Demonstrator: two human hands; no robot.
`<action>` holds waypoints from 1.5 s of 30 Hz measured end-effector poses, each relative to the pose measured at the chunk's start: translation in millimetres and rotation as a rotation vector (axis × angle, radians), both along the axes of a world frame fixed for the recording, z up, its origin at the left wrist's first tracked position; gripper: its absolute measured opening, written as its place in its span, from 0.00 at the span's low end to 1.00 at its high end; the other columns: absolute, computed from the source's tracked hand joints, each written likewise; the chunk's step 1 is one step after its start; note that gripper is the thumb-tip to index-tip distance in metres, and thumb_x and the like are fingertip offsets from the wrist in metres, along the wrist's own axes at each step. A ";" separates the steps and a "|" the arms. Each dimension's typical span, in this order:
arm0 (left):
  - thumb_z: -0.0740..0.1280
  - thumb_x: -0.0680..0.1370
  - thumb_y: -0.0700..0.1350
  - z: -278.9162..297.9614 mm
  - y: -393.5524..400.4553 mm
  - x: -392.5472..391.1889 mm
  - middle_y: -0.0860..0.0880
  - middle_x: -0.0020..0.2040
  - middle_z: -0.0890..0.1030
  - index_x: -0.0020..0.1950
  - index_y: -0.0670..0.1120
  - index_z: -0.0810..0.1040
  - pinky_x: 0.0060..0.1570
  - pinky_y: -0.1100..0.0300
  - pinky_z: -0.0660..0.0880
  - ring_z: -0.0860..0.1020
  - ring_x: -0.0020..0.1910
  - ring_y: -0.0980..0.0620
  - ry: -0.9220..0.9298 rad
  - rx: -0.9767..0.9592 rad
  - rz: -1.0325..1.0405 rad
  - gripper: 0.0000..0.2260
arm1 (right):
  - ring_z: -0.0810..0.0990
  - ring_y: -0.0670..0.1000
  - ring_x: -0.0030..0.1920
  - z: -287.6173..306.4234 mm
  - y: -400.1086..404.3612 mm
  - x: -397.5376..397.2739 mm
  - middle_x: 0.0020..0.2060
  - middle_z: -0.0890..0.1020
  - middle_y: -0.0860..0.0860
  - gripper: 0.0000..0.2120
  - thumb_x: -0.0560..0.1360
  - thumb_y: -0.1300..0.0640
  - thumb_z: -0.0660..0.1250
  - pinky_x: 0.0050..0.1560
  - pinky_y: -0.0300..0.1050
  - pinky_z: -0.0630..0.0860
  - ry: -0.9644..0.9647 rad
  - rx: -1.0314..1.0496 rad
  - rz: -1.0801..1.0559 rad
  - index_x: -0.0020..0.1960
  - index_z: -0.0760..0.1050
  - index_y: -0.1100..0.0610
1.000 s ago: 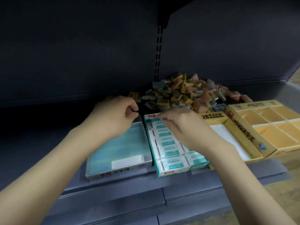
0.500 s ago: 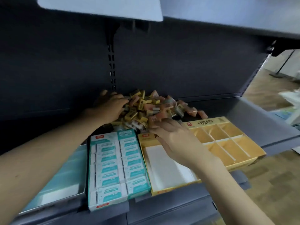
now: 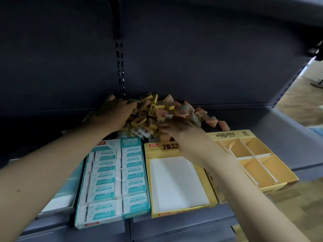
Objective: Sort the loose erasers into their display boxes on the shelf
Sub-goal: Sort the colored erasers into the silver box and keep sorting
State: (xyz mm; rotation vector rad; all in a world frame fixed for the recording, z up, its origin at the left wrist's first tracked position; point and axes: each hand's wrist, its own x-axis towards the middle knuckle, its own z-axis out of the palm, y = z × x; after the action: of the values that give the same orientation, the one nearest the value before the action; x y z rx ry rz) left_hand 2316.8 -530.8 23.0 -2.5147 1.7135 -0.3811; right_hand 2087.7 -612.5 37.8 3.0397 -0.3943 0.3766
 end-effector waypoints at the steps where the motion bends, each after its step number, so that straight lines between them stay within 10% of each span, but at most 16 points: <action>1: 0.61 0.77 0.42 4.4 2.0 -3.3 0.48 0.62 0.76 0.65 0.49 0.69 0.57 0.52 0.60 0.72 0.61 0.47 0.027 -0.069 0.028 0.16 | 0.61 0.55 0.72 2.2 -5.1 2.3 0.71 0.67 0.50 0.28 0.74 0.67 0.60 0.68 0.55 0.66 0.074 0.025 -0.039 0.71 0.66 0.49; 12: 0.60 0.78 0.38 16.9 27.4 -22.9 0.52 0.59 0.75 0.63 0.53 0.74 0.50 0.56 0.54 0.70 0.59 0.49 -0.010 -0.298 0.034 0.16 | 0.46 0.53 0.76 6.8 -38.1 16.0 0.76 0.54 0.46 0.28 0.78 0.51 0.60 0.74 0.56 0.49 0.255 -0.063 -0.217 0.75 0.54 0.46; 23: 0.59 0.79 0.39 17.1 49.8 -38.9 0.50 0.59 0.72 0.65 0.49 0.72 0.58 0.53 0.61 0.72 0.58 0.47 0.169 -0.326 0.094 0.15 | 0.67 0.56 0.68 10.3 -32.7 21.4 0.64 0.73 0.51 0.21 0.76 0.53 0.64 0.67 0.52 0.62 0.147 -0.155 -0.253 0.68 0.67 0.51; 29: 0.59 0.79 0.38 19.2 61.3 -44.3 0.44 0.61 0.71 0.67 0.45 0.71 0.52 0.53 0.71 0.73 0.57 0.44 0.408 -0.391 0.093 0.16 | 0.76 0.57 0.53 13.8 -22.5 17.1 0.55 0.76 0.54 0.13 0.79 0.54 0.60 0.42 0.45 0.68 -0.009 0.023 -0.300 0.62 0.68 0.55; 36: 0.62 0.79 0.44 21.9 100.6 -51.2 0.46 0.60 0.77 0.68 0.48 0.69 0.51 0.61 0.69 0.74 0.57 0.48 0.612 -0.510 0.117 0.17 | 0.76 0.55 0.51 23.5 19.3 29.2 0.56 0.75 0.55 0.10 0.79 0.62 0.57 0.47 0.45 0.70 -0.091 0.144 -0.157 0.57 0.74 0.58; 45: 0.68 0.75 0.39 24.9 201.6 -51.5 0.59 0.38 0.80 0.49 0.54 0.80 0.33 0.77 0.67 0.75 0.33 0.62 0.812 -0.711 0.161 0.10 | 0.80 0.49 0.50 17.6 101.5 50.4 0.48 0.84 0.49 0.11 0.76 0.66 0.63 0.52 0.40 0.75 -0.334 0.373 -0.026 0.53 0.80 0.57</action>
State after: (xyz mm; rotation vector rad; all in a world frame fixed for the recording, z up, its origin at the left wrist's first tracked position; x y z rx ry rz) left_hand 2265.3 -329.2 47.9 -3.6723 1.7684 0.1113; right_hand 2138.1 -511.0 55.4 3.3233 -0.5793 0.9114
